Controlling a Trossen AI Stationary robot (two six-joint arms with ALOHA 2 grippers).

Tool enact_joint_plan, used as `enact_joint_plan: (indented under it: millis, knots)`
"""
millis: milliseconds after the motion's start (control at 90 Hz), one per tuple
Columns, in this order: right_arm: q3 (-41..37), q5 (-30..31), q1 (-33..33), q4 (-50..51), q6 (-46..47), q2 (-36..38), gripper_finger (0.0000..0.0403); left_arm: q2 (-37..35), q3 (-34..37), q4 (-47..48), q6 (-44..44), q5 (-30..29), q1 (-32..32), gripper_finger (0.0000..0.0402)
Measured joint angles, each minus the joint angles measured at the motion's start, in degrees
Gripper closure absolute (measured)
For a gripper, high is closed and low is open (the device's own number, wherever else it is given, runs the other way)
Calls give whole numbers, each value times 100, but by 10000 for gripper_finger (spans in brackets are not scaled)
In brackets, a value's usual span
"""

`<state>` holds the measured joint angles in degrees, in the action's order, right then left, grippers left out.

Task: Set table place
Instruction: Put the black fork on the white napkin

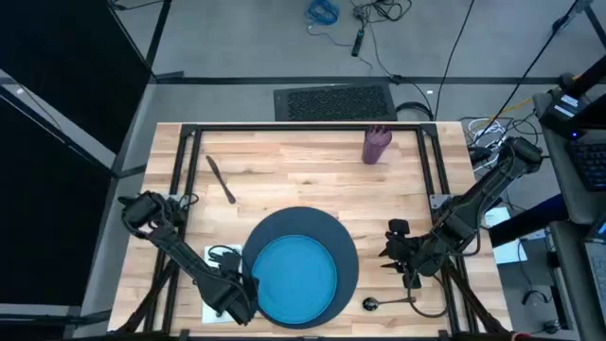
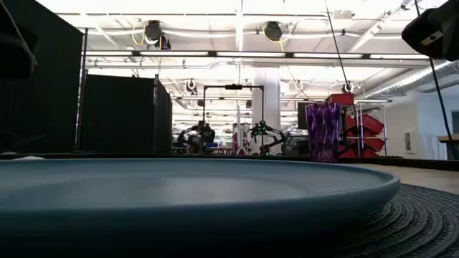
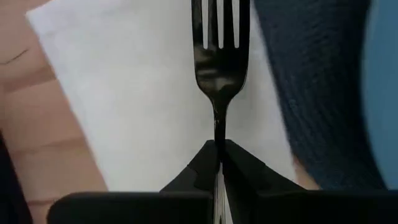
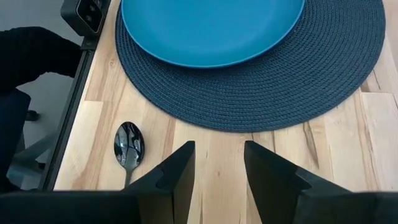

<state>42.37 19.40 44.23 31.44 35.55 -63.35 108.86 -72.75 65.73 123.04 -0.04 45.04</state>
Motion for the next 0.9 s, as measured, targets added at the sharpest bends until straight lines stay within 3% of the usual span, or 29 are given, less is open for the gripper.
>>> enact_joint_plan:
  millis: [156,900]
  knots:
    - [0,0,0,0,0,0,277,0,0,137,510,177,52,401]
    - [0,-2,0,9,-24,0,277,321,0,15,716,433,-13,402]
